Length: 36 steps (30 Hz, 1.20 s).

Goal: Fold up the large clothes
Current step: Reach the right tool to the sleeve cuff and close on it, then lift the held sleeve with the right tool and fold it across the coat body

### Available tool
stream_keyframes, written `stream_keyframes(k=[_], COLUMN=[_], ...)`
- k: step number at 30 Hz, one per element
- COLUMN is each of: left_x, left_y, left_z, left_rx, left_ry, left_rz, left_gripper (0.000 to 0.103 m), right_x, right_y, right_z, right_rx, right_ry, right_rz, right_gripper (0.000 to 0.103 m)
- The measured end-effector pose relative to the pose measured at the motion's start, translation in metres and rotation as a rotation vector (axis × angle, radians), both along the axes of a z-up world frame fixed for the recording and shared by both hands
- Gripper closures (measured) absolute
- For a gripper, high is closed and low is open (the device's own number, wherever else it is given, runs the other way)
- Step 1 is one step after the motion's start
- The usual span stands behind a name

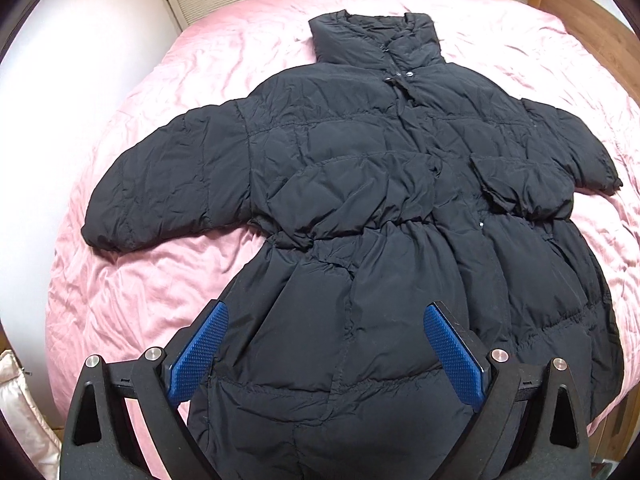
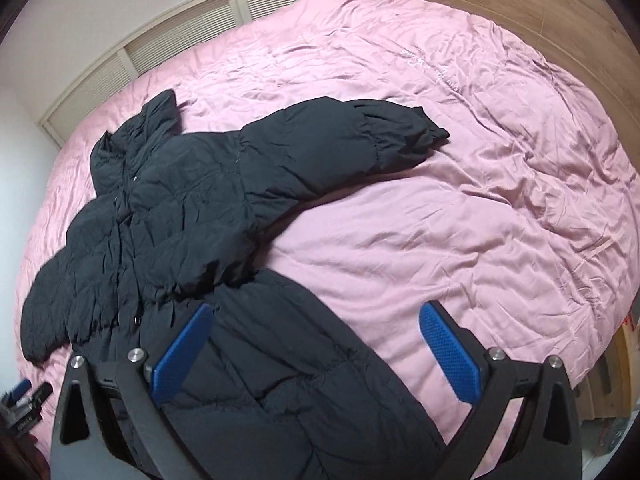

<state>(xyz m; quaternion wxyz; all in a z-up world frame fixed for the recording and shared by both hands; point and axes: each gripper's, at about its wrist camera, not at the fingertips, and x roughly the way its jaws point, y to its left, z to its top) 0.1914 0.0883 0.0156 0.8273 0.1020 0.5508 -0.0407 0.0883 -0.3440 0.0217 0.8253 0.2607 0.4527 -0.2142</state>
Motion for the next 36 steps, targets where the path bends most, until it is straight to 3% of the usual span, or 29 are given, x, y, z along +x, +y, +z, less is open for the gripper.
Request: stream_keyframes(k=[5,10,18,21,23,24,29,31,36], left_x=[0.016,0.033,0.031,0.029,0.030,0.030,0.031,0.030,0.026], left_y=[-0.003,-0.012,-0.031,-0.038,-0.043,-0.046,-0.059,-0.064,-0.066], left_z=[0.000,-0.002,-0.005,-0.004,-0.003,-0.002,0.005,0.008,0.018], left_rx=[0.067,0.079,0.091,0.089,0.086,0.084,0.058,0.049,0.013], left_ry=[0.022,0.043,0.078,0.086,0.086,0.082,0.064,0.053,0.015], left_rz=[0.085,0.186,0.263,0.273,0.274,0.274,0.264,0.254,0.248], left_gripper=[0.005,0.005,0.007,0.008,0.008,0.008,0.008,0.008,0.008], right_x=[0.051,0.089,0.123,0.123,0.124,0.124,0.122,0.126,0.142], right_y=[-0.095,-0.169,-0.242,-0.260,-0.269,-0.273,-0.284,-0.283,-0.266], right_z=[-0.052,-0.112,-0.166,-0.178,-0.181,-0.181,-0.168,-0.155,-0.101], right_rx=[0.216,0.382,0.497,0.555,0.583,0.598,0.651,0.655,0.616], right_ry=[-0.100,-0.147,-0.224,-0.259,-0.286,-0.305,-0.389,-0.432,-0.494], right_rz=[-0.153,-0.295,-0.478,-0.526,-0.531,-0.526,-0.471,-0.438,-0.278], right_gripper=[0.000,0.000,0.001,0.006,0.012,0.021,0.074,0.083,0.087])
